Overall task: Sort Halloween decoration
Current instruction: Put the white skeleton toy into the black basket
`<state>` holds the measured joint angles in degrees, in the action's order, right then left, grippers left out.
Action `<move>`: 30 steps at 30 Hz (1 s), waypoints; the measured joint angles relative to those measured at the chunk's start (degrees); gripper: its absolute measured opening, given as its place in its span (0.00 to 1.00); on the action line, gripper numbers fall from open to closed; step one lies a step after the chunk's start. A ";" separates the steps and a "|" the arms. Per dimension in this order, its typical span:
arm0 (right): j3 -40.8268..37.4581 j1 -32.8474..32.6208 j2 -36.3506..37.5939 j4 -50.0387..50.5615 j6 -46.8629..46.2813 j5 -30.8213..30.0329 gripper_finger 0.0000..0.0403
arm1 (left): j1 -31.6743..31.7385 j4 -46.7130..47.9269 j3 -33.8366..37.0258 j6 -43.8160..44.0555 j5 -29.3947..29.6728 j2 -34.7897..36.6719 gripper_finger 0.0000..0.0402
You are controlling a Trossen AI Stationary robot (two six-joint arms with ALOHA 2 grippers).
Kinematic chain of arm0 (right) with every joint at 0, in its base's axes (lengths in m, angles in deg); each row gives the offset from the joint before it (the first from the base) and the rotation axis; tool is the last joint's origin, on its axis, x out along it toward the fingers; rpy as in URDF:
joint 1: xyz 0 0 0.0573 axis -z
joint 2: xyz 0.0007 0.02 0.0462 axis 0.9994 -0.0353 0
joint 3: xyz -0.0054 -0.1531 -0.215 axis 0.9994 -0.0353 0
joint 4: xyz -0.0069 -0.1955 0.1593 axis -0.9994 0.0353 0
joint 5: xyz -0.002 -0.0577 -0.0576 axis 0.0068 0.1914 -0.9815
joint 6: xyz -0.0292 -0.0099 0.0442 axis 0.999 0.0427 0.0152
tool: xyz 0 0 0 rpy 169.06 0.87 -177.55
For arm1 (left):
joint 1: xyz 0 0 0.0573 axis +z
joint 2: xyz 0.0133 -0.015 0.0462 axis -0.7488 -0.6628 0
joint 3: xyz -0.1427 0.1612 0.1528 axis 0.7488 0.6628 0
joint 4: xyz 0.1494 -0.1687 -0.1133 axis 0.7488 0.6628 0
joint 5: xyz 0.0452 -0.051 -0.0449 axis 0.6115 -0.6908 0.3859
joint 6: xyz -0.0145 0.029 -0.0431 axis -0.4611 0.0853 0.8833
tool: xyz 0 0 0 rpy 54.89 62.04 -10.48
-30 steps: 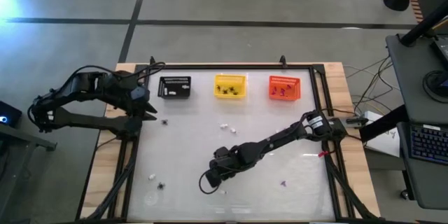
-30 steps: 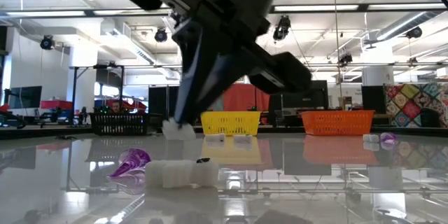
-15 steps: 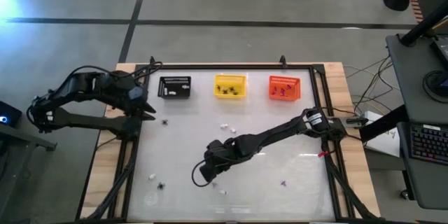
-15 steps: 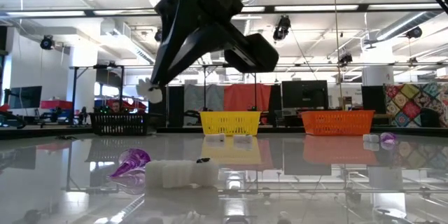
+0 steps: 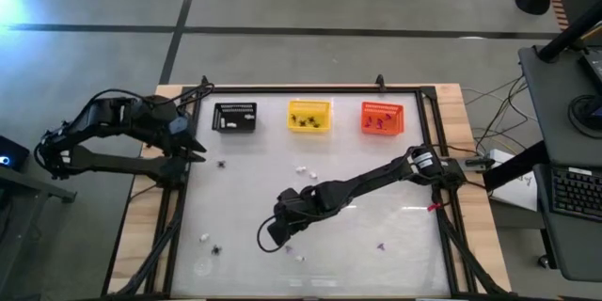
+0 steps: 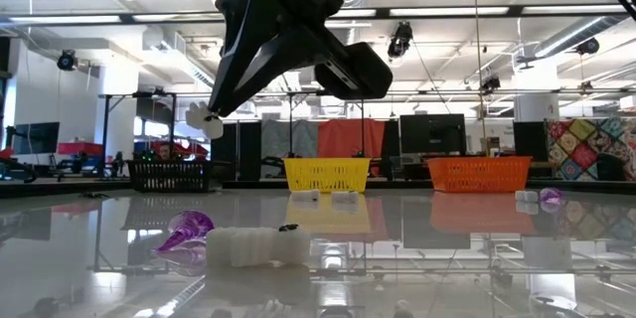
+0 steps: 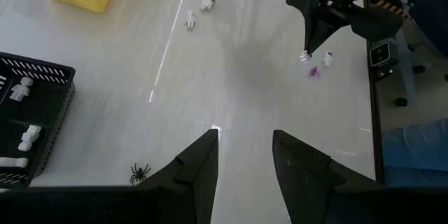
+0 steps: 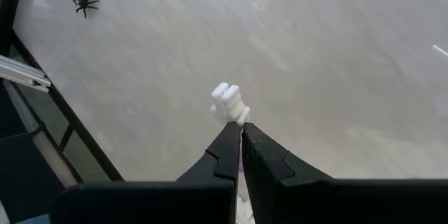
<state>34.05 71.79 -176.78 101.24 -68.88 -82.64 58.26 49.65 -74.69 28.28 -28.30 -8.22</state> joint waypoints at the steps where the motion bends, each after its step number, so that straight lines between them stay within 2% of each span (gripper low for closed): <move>1: 0.00 0.17 0.00 -0.02 0.06 -0.06 0.02 | 0.01 0.01 0.00 -0.01 0.00 0.03 0.30; 12: 0.00 4.19 0.02 -2.72 4.12 0.22 0.02 | 0.00 -0.07 0.00 0.00 0.88 0.46 0.30; 27: 2.95 15.16 0.11 -3.72 14.52 2.23 0.02 | 0.02 -0.16 0.00 -0.01 3.74 1.96 0.30; 30: 2.95 17.44 0.11 -3.80 16.24 3.30 0.02 | 0.02 -0.16 0.00 0.00 5.80 2.62 0.30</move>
<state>37.00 89.24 -176.67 97.44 -52.64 -79.34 58.29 49.49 -74.69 28.28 -22.50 -5.60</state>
